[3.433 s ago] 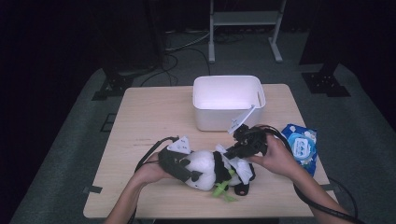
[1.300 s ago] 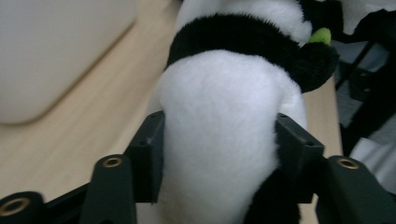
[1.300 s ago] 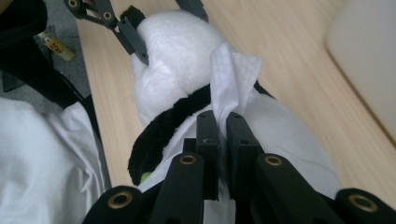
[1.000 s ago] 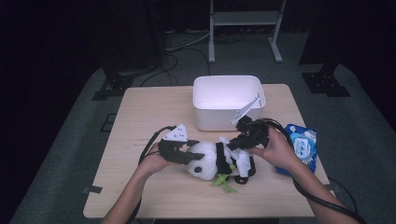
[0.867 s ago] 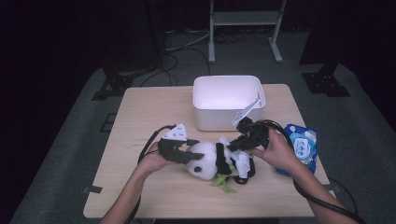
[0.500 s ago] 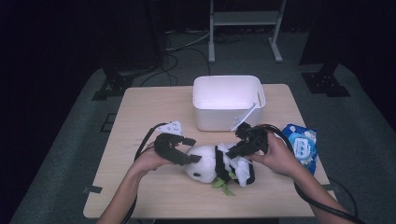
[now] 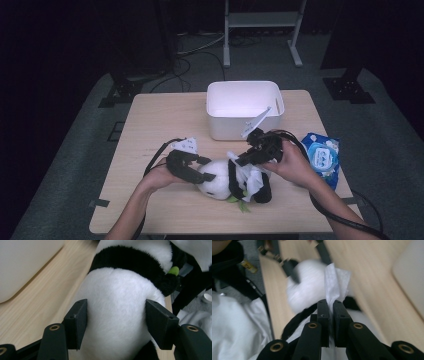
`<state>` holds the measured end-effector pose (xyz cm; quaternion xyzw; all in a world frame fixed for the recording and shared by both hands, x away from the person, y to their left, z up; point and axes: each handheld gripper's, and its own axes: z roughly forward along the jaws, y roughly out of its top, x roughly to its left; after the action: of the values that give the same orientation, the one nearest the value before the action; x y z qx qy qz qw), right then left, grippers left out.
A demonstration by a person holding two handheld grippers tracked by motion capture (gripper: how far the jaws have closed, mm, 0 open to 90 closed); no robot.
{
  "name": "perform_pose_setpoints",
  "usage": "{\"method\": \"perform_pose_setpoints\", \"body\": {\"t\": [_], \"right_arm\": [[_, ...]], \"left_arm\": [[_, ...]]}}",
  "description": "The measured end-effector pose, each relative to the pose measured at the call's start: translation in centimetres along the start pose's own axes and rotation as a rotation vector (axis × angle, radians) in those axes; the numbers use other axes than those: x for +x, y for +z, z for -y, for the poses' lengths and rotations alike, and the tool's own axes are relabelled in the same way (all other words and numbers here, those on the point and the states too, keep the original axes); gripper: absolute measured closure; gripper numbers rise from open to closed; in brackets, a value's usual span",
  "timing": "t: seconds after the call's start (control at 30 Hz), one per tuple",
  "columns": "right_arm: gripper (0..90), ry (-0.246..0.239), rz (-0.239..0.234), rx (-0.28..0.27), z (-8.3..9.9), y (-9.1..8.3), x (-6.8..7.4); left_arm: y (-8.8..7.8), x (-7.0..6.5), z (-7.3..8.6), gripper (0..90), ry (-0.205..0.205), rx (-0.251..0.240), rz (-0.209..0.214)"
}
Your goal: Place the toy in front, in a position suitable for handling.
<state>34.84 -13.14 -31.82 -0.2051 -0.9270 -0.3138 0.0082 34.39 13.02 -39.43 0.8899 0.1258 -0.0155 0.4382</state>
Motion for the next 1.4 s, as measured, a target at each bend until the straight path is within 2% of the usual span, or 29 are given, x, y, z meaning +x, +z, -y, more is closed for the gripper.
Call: {"method": "perform_pose_setpoints", "body": {"t": [0.1,0.2,0.23,0.27,0.33,0.37,0.47,0.57,0.6,0.77,0.87,0.97,1.2,1.3,1.4], "right_arm": [[84.8,0.012,0.022,-0.003,-0.6,0.6,-0.4],[84.7,0.005,0.017,0.052,-0.5,2.0,-0.3],[84.7,0.000,0.009,0.073,-0.3,2.6,-0.1],[84.7,-0.001,-0.012,0.077,0.0,3.0,0.0],[84.7,0.004,-0.047,0.081,0.3,3.3,0.3],[84.8,-0.009,-0.050,0.081,0.5,3.3,0.4],[84.8,-0.030,-0.066,0.105,0.9,3.5,1.2],[84.9,-0.043,-0.083,0.128,1.4,3.5,1.8],[84.9,-0.036,-0.097,0.140,1.5,3.6,2.0],[84.8,-0.042,-0.094,0.150,2.2,3.5,2.3],[84.7,-0.036,-0.090,0.150,2.3,3.4,2.1],[84.7,-0.037,-0.081,0.151,2.3,3.4,2.0],[84.4,-0.032,-0.039,0.144,2.4,3.1,1.6],[84.4,-0.031,-0.025,0.135,2.6,3.0,1.4],[84.3,-0.026,-0.011,0.119,2.7,2.9,1.1]], "left_arm": [[0.0,-0.5,0.4,37.3,0.015,0.002,0.008],[-0.5,-0.7,0.3,34.2,0.012,0.019,0.016],[-0.5,-0.7,0.3,31.7,0.012,0.019,0.016],[-0.7,-0.7,0.1,28.8,0.005,0.031,0.037],[-0.7,-0.8,-0.1,26.1,-0.008,0.012,0.047],[-0.6,-0.8,-0.2,22.7,-0.018,0.014,0.047],[0.4,-0.8,-0.3,10.4,-0.042,0.042,0.039],[1.7,-0.9,-0.3,1.6,-0.055,0.086,0.074],[2.1,-1.0,-0.2,0.0,-0.057,0.092,0.079],[3.2,-1.1,0.1,0.0,-0.059,0.104,0.074],[3.7,-1.4,0.2,4.7,-0.038,0.116,0.050],[3.9,-1.8,0.0,11.9,-0.014,0.130,0.004],[4.8,-2.3,-0.4,13.6,0.033,0.135,-0.102],[5.0,-2.4,-0.7,14.1,0.070,0.154,-0.152],[5.2,-2.3,-0.9,15.0,0.081,0.156,-0.189]]}}
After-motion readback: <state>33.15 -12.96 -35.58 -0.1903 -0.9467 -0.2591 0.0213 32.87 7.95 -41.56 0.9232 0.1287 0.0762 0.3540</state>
